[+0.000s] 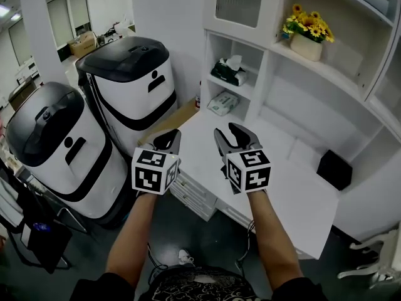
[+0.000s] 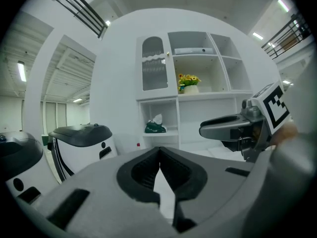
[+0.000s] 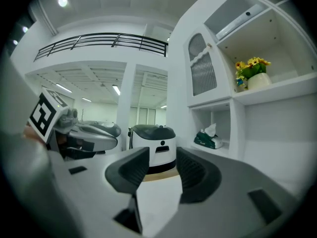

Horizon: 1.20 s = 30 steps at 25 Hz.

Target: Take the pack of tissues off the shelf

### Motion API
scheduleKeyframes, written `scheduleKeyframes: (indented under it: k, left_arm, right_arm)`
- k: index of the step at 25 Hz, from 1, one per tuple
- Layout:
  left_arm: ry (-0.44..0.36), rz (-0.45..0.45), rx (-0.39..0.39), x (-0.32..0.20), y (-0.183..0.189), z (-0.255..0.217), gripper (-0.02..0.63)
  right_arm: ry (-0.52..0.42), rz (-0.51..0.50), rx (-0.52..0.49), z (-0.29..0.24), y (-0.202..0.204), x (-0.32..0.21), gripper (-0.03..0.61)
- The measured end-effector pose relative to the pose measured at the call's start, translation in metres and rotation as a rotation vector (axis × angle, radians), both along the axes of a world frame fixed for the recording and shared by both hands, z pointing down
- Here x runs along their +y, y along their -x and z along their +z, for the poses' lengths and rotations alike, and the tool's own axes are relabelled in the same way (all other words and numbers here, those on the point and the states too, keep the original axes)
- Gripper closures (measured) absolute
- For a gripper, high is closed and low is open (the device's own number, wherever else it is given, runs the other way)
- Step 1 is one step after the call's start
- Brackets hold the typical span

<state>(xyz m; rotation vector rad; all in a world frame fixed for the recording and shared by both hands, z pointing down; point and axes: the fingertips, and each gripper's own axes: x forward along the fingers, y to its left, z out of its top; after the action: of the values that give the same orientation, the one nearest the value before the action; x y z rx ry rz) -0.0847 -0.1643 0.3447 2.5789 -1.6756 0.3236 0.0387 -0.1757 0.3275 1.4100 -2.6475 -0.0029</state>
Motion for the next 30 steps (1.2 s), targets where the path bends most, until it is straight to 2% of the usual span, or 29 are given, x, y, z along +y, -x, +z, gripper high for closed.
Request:
scheduleKeyframes:
  k: [16,30]
  left_arm:
    - [-0.012,0.091,0.013,-0.059,0.037,-0.002,0.604]
    - [-0.014,0.111,0.016,-0.093,0.041,0.005,0.604]
  right_arm:
    - [-0.026,0.097,0.013,-0.014,0.038,-0.053,0.347]
    - [-0.038,0.123,0.032,-0.02,0.04,-0.092,0.321]
